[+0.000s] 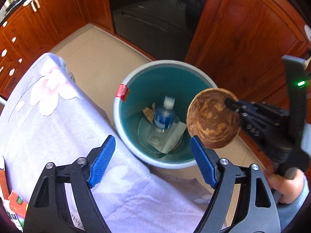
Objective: Collect trash
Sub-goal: 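Carry bottle and coconut shell over the bin and open both tools, then move both tools back over the table toward the paper cup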
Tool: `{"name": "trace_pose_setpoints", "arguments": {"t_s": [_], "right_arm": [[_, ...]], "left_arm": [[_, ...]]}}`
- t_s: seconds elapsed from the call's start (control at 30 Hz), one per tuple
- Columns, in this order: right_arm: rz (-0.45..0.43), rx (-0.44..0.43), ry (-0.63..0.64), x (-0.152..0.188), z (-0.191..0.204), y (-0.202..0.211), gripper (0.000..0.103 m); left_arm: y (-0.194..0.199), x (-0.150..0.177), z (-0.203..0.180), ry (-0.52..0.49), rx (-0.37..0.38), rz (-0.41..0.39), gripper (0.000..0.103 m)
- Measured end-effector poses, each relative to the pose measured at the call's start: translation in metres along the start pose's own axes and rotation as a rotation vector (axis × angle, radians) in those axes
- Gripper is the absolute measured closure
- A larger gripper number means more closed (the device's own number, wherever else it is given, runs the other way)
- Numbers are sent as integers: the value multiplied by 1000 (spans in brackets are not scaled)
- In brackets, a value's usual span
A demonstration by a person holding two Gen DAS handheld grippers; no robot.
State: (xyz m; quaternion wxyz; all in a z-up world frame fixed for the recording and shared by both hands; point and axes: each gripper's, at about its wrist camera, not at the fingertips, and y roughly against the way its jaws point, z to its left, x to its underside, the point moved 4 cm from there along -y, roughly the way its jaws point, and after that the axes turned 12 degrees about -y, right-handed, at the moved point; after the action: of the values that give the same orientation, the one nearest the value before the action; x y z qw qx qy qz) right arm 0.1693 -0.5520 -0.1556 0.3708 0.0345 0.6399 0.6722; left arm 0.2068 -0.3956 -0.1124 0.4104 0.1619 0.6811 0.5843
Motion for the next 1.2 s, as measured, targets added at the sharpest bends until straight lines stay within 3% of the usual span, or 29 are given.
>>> {"name": "trace_pose_setpoints", "arguments": {"t_s": [0.13,0.2,0.27,0.43,0.67,1.0,1.2], "right_arm": [[51,-11,18,9,9,-13,90],[57,-17,20,12,12,-14,78],[49,-21,19,12,14,-10,48],[39,-46,1,14,18,6,22],[42,-90,-17,25,29,40,16],[-5,-155,45,56,65,100,11],[14,-190,100,84,99,122,11]], "left_arm": [[16,4,5,24,-1,-16,11],[23,6,8,36,1,-28,9],[29,7,7,45,6,-36,8],[47,13,9,53,22,-55,7],[78,28,7,52,20,-99,4],[128,80,19,82,-29,-155,4],[153,117,39,123,-58,-175,4]]}}
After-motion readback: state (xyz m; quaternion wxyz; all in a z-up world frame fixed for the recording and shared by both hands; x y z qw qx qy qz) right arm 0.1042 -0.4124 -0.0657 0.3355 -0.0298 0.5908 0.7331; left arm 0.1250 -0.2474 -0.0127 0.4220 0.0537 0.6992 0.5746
